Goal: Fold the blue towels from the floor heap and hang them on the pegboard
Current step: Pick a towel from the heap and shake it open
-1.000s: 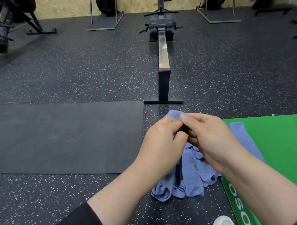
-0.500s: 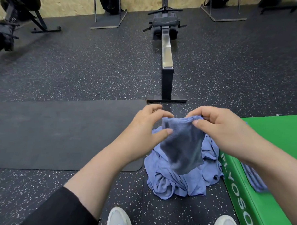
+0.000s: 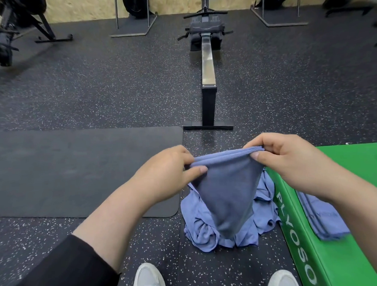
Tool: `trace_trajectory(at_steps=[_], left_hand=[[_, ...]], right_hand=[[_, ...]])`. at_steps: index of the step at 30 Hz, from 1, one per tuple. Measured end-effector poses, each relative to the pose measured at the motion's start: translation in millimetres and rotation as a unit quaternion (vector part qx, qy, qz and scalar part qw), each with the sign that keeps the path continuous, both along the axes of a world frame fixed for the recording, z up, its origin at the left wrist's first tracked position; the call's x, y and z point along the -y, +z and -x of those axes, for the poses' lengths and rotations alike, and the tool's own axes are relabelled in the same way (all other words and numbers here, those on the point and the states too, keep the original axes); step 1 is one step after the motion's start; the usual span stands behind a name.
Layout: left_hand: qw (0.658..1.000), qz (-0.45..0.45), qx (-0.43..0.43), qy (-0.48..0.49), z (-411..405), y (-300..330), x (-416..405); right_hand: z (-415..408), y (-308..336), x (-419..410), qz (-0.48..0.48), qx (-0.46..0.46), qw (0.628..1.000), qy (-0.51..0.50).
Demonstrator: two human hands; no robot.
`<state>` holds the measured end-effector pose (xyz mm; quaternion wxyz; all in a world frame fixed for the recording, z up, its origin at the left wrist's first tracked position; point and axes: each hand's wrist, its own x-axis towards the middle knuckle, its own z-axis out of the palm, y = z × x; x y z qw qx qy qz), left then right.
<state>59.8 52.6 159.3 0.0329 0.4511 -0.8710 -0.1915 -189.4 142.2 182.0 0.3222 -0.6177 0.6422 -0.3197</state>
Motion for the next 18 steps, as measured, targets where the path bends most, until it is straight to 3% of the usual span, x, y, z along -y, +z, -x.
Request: trace_trajectory(at_steps=[5,11,18], left_hand=[[0.993,0.054,-0.090,0.050,3,10,4],[0.967,0.059,-0.211,0.131,7,19,5],[0.958,0.049,-0.254,0.120,6,23,3]], right_hand=[[11,-17,10,-0.016,-0.054,0.996,-0.068],[8,-6,12,0.032,-0.023,0.993,-0.109],[7,-2,11,0.057,-0.017,0.992,-0.113]])
